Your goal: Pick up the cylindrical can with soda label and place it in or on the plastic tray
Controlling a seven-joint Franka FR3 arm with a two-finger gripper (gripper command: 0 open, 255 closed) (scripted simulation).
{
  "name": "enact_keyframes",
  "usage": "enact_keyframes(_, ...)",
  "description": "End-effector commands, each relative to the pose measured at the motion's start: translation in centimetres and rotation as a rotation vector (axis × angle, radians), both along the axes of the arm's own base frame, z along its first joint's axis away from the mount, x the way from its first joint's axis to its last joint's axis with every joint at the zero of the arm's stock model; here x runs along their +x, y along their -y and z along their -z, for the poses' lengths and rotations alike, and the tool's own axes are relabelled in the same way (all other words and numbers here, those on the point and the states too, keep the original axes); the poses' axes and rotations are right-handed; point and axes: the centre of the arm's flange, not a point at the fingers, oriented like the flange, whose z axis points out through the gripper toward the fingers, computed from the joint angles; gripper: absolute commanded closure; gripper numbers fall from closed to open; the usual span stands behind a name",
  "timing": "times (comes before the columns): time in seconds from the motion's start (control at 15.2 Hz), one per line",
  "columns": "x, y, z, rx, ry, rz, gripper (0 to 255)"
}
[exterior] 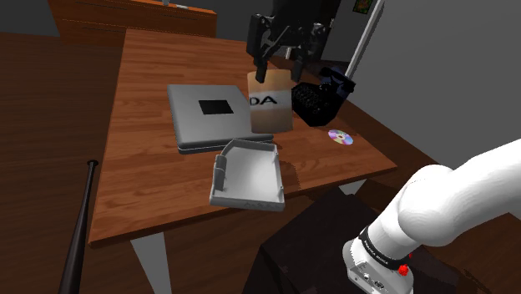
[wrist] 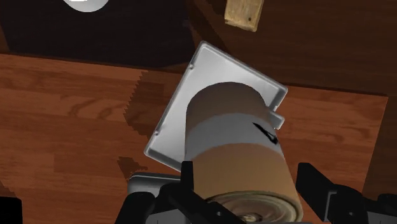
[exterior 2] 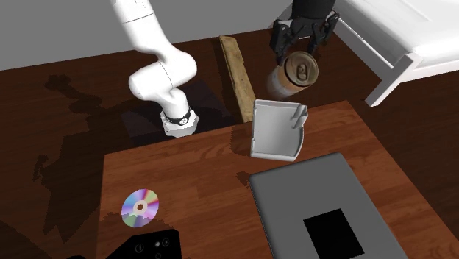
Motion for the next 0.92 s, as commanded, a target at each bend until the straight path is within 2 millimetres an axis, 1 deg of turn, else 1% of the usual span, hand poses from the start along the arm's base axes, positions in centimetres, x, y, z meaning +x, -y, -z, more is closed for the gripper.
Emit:
enact_keyframes(0.0, -0.1, -0.4, 0.9, 0.001, 0.001, 0.001, 255)
enact_keyframes(0.86, -0.1, -0.4, 7.8, 0.001, 0.001, 0.001, 255)
